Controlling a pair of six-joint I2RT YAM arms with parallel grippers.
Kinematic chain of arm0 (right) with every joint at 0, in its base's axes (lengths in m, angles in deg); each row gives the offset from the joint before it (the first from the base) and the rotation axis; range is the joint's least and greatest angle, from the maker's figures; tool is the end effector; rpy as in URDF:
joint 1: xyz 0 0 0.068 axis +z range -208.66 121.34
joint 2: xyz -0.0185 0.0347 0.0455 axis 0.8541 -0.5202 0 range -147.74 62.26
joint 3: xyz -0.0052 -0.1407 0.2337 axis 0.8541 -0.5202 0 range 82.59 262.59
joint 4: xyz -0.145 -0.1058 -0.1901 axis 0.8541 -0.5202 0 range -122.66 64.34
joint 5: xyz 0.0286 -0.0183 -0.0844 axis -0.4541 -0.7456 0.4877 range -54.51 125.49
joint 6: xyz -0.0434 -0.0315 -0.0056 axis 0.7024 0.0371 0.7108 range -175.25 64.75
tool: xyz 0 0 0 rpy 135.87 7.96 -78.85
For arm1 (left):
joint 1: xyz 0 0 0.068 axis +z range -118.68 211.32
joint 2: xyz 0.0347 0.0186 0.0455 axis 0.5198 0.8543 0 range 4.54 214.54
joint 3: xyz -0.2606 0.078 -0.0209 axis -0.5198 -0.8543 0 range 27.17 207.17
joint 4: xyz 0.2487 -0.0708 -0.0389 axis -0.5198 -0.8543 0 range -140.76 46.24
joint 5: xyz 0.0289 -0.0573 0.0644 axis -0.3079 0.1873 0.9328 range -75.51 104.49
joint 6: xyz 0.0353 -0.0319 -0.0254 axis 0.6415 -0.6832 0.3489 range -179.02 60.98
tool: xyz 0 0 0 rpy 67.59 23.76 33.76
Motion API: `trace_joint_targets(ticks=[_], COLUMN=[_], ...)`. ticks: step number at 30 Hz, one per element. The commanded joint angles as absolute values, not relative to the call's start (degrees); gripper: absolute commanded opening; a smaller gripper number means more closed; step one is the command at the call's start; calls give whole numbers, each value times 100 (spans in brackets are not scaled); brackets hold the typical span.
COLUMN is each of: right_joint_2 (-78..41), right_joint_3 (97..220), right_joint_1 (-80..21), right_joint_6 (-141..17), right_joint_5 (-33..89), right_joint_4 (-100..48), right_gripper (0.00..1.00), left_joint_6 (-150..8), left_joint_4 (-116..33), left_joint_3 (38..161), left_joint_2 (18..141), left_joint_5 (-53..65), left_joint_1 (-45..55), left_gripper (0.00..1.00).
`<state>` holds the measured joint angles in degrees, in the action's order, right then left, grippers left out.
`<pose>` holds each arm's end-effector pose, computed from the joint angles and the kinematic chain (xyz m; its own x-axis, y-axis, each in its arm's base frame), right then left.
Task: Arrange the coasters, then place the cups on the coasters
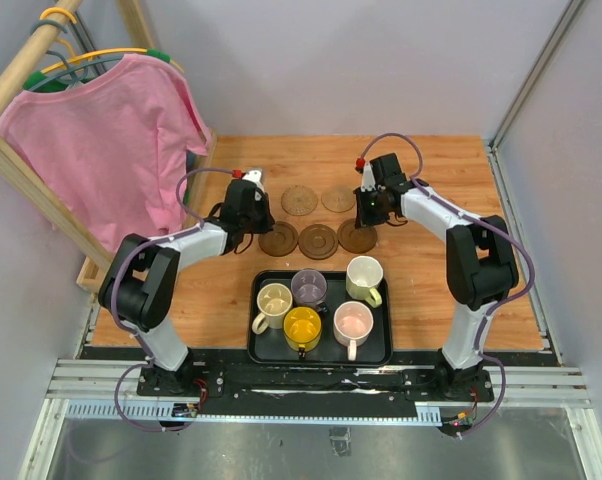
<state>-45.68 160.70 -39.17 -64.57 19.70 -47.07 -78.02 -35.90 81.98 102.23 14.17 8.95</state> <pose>0.3848 0.1464 0.2104 -0.8034 -0.1190 -0.5834 -0.3562 0.8812 0.3108 0.3378 -0.1393 0.1894 -0.6271 -0.0941 -0.7732 0.1910 0.9438 -0.2697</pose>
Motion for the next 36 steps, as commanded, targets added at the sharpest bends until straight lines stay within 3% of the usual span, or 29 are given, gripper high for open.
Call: trace_joint_targets(ticks=[1,9,21,36], right_joint_2=[-4429,-4724,-4971,-4945], right_joint_3=[15930,15939,15824,15609], right_joint_1=[-3879,-3870,-4015,-5149], right_joint_6=[-6444,-6549,-6753,-7250], right_joint_5=[1882,1652,1949,2538], right_joint_4=[-4664,-4623,-4697,-4753], right_gripper=[1,1,1,1], left_joint_6=[-7872,-8197,-8302,-8461], left_joint_4=[-3319,-3105,-3616,-4107], left_joint_3=[7965,7749,8099,8682], left_joint_2=[9992,10365,10928,11169], left_joint_5=[1147,971,1635,2340], left_joint_1=[669,557,560,1237], left_gripper=[1,1,0,1])
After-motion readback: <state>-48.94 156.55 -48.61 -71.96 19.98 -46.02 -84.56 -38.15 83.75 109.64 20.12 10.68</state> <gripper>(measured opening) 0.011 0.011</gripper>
